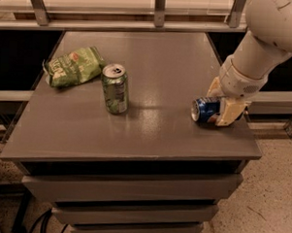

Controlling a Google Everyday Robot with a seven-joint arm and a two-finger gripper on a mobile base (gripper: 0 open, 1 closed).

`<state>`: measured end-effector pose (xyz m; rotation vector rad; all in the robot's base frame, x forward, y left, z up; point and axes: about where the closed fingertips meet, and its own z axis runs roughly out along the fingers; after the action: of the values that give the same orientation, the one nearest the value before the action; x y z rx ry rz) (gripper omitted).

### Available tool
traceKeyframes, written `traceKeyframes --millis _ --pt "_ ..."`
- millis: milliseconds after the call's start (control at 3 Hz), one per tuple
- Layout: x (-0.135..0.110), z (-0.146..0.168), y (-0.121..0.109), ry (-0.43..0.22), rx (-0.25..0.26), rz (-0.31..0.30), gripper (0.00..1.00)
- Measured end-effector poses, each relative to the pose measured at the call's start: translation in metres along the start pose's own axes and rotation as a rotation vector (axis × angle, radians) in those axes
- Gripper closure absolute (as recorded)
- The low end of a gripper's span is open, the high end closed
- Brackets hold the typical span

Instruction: Move pepsi can near green jalapeno chip bag

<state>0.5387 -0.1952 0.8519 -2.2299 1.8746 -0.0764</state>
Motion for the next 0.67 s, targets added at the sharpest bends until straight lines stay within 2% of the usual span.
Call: traceKeyframes --millis 333,667 --pt "-0.0006 -0.0004 0.0002 -0.001 0.001 -0.004 0.87" --pt "-0.0012 -0.0012 -0.0002 -0.001 0.004 -0.007 1.00"
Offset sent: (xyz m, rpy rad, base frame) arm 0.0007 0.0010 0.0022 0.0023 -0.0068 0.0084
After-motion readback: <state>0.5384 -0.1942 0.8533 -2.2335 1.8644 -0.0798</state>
